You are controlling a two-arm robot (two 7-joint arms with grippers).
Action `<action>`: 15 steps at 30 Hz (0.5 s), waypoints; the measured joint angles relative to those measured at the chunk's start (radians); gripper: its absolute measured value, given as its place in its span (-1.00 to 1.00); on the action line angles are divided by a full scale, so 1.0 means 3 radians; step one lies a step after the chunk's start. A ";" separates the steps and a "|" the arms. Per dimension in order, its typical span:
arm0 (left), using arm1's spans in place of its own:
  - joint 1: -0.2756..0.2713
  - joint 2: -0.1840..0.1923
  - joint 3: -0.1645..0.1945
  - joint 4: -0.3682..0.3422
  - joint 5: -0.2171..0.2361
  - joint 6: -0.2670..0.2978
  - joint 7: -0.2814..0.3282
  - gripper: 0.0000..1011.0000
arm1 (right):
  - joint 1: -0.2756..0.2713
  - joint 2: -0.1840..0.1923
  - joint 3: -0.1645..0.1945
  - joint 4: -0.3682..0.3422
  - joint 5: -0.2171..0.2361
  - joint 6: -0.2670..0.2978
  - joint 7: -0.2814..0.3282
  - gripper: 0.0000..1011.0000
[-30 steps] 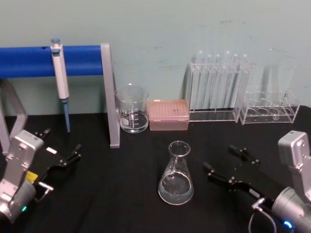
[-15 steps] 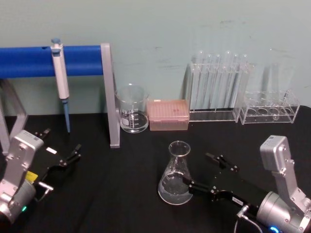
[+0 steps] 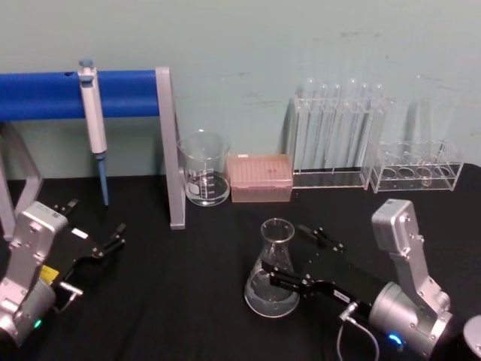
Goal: Grasp the erlenmeyer flask with one hand, shake it three times, then place it back.
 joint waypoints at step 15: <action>0.0000 0.0000 0.0000 0.0000 0.0000 0.0000 0.0000 0.98 | 0.0124 -0.0171 -0.0005 0.0181 -0.0122 -0.0023 0.0075 0.98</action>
